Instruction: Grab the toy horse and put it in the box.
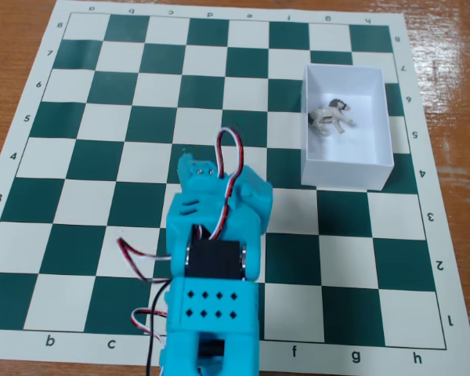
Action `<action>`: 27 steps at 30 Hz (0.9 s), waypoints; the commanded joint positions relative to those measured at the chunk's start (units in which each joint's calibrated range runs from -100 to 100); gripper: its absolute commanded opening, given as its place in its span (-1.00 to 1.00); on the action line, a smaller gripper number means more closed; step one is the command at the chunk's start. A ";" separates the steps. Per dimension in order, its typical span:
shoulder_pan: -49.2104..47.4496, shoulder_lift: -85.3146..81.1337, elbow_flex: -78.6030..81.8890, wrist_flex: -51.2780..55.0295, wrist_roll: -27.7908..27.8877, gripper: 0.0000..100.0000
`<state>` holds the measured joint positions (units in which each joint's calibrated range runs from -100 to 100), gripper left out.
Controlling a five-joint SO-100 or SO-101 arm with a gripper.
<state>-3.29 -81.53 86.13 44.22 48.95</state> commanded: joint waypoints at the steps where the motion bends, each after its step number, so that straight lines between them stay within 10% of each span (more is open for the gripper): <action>1: -0.71 -8.65 4.40 5.53 -0.37 -0.47; 27: -1.36 -18.11 13.87 31.53 -1.89 -0.47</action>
<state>-4.56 -99.32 99.64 75.39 47.12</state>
